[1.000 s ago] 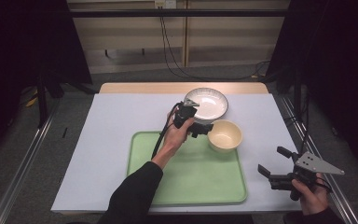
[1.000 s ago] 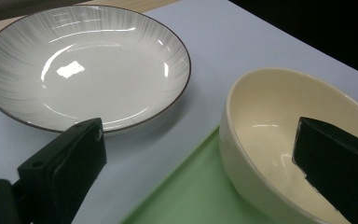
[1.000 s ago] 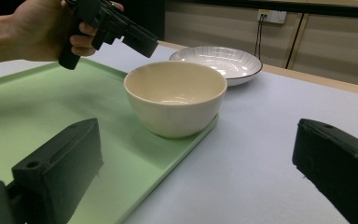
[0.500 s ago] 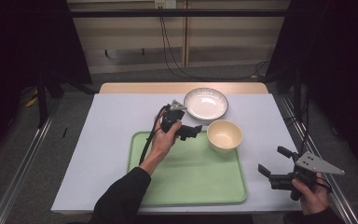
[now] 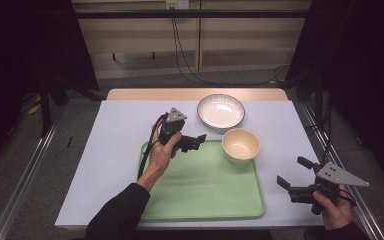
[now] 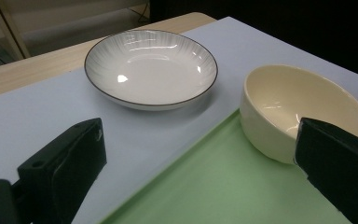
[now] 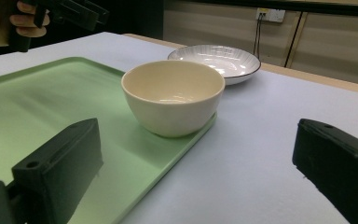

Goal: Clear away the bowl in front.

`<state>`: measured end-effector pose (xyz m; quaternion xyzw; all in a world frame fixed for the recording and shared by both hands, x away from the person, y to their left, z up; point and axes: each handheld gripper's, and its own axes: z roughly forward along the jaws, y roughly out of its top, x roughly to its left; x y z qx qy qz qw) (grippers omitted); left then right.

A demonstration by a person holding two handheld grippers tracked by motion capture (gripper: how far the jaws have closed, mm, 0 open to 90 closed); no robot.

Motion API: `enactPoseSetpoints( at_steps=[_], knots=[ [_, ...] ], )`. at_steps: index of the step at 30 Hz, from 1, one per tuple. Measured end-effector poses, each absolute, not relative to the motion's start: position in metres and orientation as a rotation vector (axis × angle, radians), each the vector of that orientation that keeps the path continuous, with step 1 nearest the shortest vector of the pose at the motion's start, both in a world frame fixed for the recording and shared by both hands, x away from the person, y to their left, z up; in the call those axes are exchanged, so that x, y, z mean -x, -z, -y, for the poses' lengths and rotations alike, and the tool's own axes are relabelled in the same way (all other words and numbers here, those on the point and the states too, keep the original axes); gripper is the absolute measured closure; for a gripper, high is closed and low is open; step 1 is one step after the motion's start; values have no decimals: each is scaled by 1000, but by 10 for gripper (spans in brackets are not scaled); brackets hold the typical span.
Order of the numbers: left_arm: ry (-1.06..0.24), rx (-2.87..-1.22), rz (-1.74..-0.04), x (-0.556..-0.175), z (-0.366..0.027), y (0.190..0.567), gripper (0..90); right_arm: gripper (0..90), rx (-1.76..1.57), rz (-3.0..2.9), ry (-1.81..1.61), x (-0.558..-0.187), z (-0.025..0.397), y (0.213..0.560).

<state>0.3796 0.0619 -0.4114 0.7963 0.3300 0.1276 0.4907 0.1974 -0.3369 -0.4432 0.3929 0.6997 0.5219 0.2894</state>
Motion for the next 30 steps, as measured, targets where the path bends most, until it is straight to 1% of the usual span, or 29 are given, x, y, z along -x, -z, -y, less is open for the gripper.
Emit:
enactPoseSetpoints(
  at_steps=[4,7,9,13,16,25,30],
  knots=[
    [-347,-1925,-814,-374,-73,410,21,10,-1048,-1867,-1393,-197,337,443],
    [-323,-1898,-848,-368,-83,413,20,10,-1050,-1864,-1391,-197,336,443],
    [-318,-1897,-842,-366,-85,414,21,10,-1052,-1863,-1392,-197,336,443],
    [-356,-1898,-845,-353,-94,412,19,10,-1050,-1864,-1394,-197,336,443],
    [-343,-1876,-869,-350,-100,411,19,10,-1049,-1865,-1396,-197,336,443],
    [-442,-1849,-896,-335,-122,407,21,10,-1042,-1856,-1402,-197,337,442],
    [-471,-1824,-941,-322,-139,409,23,10,-1043,-1853,-1406,-197,337,441]
  ],
)
